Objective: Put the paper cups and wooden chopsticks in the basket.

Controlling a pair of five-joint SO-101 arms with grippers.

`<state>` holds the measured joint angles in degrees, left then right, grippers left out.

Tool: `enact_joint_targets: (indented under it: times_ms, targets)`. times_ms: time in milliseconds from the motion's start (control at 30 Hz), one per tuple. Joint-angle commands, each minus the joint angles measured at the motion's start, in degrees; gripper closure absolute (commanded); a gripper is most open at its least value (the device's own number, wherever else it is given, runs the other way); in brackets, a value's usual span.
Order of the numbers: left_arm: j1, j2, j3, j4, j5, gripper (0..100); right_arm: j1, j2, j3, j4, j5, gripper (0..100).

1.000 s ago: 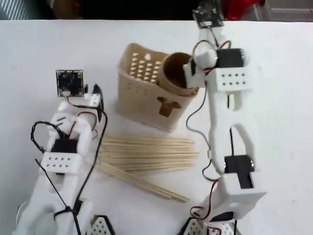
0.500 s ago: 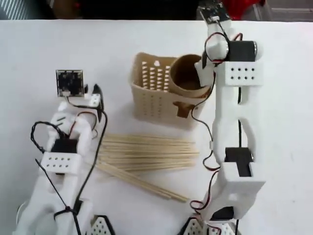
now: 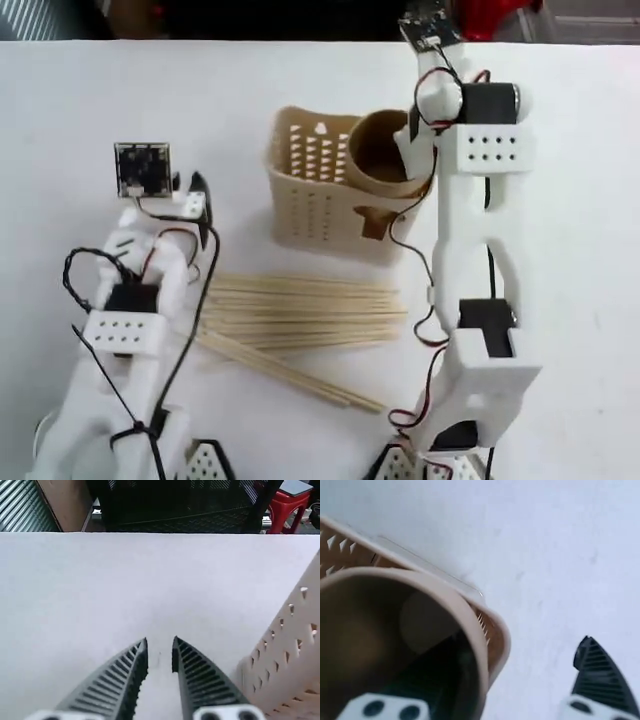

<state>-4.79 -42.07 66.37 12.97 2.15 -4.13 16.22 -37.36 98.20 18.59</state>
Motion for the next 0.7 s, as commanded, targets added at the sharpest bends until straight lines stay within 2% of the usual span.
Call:
enact_joint_targets:
  times_ms: [0, 667]
  targets:
    - [0.75, -1.36, -0.35, -1.85, -0.70, 90, -1.01, -8.04, -0.18, 0.40, -1.05, 70.1]
    - [-3.03, -1.71, -0.70, -2.99, -0.70, 90, -7.78, -50.51, 24.18, 0.31, -2.55, 72.2]
